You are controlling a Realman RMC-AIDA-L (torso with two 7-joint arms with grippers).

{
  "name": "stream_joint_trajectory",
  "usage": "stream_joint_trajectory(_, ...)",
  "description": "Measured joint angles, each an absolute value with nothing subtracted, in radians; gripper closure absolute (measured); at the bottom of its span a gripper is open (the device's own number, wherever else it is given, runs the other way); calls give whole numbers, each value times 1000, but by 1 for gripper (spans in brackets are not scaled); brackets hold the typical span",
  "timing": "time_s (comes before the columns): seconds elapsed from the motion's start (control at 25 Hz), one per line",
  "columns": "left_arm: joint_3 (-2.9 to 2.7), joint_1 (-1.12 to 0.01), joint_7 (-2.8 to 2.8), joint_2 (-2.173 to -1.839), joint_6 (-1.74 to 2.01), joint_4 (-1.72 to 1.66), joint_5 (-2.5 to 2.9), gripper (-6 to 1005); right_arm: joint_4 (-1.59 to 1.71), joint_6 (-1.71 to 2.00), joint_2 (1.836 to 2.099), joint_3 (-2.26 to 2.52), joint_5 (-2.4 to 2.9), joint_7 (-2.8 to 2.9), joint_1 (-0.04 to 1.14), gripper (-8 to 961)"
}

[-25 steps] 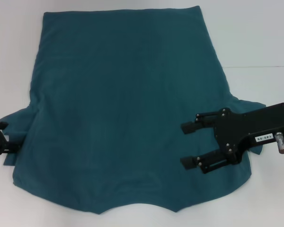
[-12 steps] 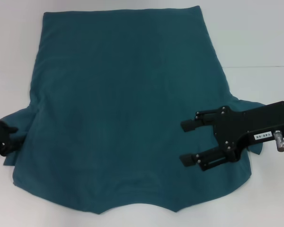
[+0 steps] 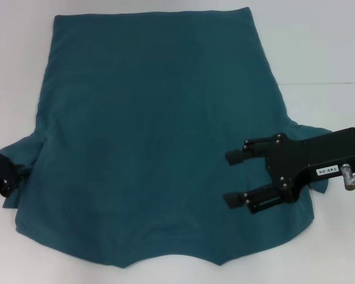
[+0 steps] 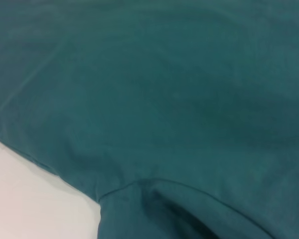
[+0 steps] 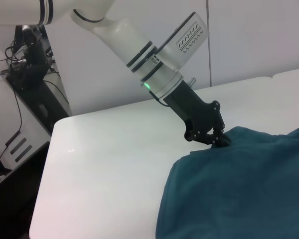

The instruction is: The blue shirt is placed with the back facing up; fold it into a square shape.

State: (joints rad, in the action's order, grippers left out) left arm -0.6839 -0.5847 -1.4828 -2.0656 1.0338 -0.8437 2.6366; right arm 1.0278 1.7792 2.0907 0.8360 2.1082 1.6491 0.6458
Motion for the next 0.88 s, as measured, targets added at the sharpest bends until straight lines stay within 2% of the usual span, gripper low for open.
stream_joint_trajectory(0.04, -684, -585, -1483, -2066, 1034, -843, 2637, 922, 1028, 1779, 2091, 836, 2108, 1649, 646, 28)
stream_joint_trajectory(0.28, -683, -581, -1489, -2067, 1028, -873, 2651, 965, 1027, 1779, 2094, 836, 2107, 1650, 648, 28)
stream_joint_trajectory(0.56, -684, -586, -1529, -2071, 1049, -959, 2734, 965, 1025, 1779, 2094, 836, 2098, 1651, 641, 29)
stream_joint_trajectory(0.88, -707, -580, -1559, -2117, 1149, -1153, 2779, 965, 1024, 1779, 2094, 833, 2092, 1646, 637, 29)
